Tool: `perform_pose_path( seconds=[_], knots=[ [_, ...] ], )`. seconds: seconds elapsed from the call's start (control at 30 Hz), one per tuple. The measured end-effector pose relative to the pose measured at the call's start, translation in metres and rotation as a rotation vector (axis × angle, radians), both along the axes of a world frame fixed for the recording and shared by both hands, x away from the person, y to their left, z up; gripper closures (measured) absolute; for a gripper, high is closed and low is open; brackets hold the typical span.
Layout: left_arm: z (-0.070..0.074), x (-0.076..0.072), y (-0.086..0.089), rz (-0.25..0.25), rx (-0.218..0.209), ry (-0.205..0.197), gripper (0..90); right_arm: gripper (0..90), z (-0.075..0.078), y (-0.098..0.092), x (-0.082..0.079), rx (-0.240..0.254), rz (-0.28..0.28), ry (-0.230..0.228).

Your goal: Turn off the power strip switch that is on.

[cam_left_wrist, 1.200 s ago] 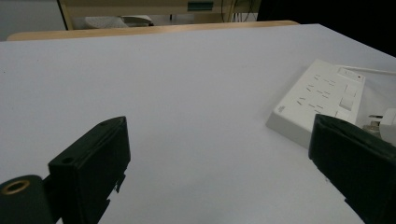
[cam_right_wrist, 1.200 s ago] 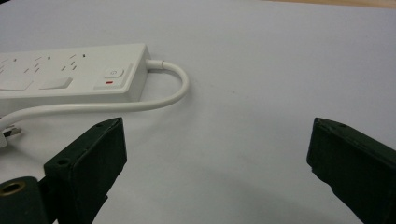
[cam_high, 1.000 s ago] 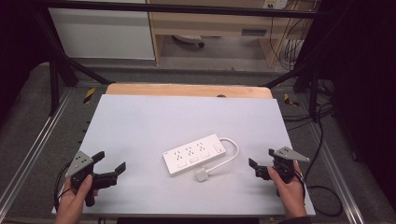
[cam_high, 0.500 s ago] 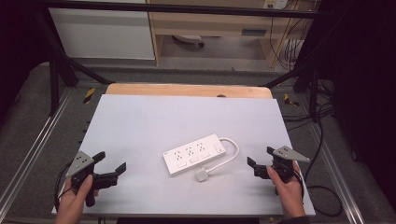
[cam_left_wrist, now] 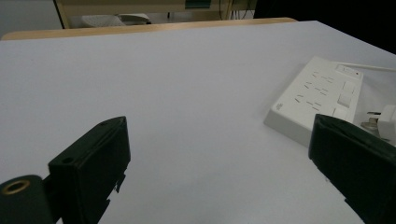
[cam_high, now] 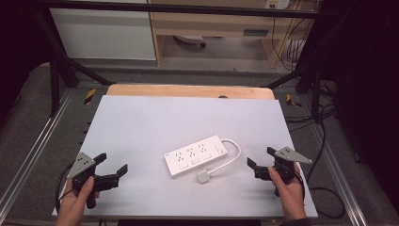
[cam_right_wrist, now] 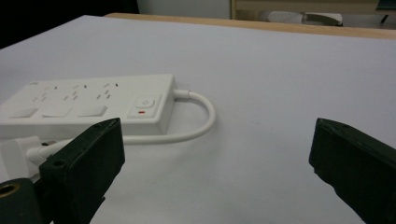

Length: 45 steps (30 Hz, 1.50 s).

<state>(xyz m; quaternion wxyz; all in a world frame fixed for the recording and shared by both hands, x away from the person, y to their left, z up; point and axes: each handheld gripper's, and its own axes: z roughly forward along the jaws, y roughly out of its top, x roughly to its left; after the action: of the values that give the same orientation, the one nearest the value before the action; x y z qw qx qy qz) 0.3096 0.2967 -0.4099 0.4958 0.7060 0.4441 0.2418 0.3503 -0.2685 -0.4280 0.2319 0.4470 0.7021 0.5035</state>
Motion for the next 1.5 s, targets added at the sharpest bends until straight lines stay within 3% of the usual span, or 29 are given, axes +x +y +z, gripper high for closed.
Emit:
perform_pose_path(
  seconds=[0.2, 0.43, 0.97, 1.5],
  knots=[
    [-0.001, 0.000, -0.001, -0.001, -0.003, 0.002, 5.2, 4.2, 0.003, 0.007, 0.000, 0.001, 0.020, -0.026],
    [-0.001, 0.000, -0.001, -0.002, 0.000, 0.001, 5.2, 4.1, 0.008, 0.014, 0.000, 0.056, 0.023, -0.024],
    [-0.001, 0.000, -0.002, -0.006, 0.000, -0.001, 5.2, 4.1, 0.026, 0.050, 0.003, 0.071, 0.095, -0.053],
    [-0.001, 0.000, -0.001, -0.003, -0.005, 0.000, 5.2, 3.4, 0.033, 0.081, 0.011, 0.064, 0.152, -0.056]
  ],
)
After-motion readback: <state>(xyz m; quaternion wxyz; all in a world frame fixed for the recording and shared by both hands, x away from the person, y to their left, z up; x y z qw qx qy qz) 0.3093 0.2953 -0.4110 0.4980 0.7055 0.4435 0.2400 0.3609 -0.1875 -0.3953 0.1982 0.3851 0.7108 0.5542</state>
